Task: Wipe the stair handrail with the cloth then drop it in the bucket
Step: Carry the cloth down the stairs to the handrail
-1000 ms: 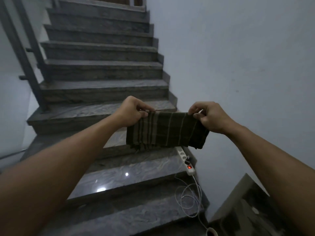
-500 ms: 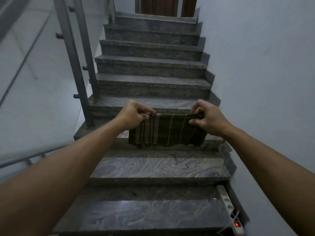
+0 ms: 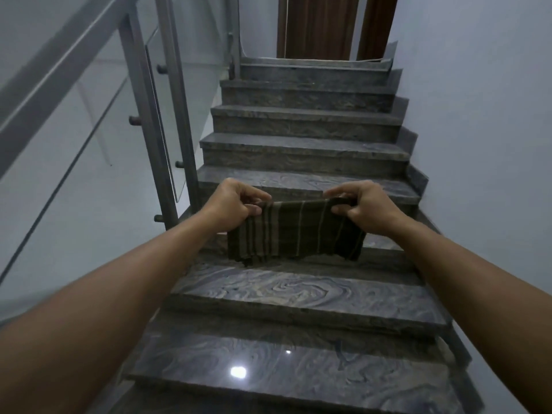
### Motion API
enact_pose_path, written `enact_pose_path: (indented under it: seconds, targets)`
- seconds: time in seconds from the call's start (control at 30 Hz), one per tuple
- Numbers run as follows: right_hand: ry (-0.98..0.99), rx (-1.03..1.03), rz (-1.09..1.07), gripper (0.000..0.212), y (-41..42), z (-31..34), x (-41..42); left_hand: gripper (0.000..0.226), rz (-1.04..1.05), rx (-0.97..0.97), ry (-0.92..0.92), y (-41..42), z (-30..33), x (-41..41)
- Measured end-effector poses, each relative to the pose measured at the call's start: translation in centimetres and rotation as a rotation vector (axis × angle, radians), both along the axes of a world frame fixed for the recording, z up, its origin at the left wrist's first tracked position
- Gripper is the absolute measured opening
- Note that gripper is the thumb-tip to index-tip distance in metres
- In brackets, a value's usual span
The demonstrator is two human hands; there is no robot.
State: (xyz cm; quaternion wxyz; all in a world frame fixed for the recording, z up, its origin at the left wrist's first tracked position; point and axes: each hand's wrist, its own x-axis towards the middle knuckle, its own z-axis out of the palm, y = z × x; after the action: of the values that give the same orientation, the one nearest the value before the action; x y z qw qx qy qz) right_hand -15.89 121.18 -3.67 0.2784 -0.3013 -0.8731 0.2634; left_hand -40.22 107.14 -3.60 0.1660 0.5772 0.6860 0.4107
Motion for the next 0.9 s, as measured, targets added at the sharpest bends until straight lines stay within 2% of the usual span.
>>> enact_pose_path:
  seconds: [0.23, 0.4, 0.9]
  targets:
    - [-0.008, -0.059, 0.067, 0.024, 8.3, 7.2, -5.3, 0.031, 0.085, -0.033, 0.002, 6.6, 7.4, -4.0]
    - [-0.011, 0.021, 0.089, 0.024, 13.1, 12.1, -10.6, 0.027, 0.125, -0.024, 0.014, 10.1, 12.5, -8.3]
    - [0.001, 0.089, 0.101, 0.021, 25.2, 28.9, -25.6, 0.024, 0.195, 0.034, 0.014, 21.5, 28.5, -22.4]
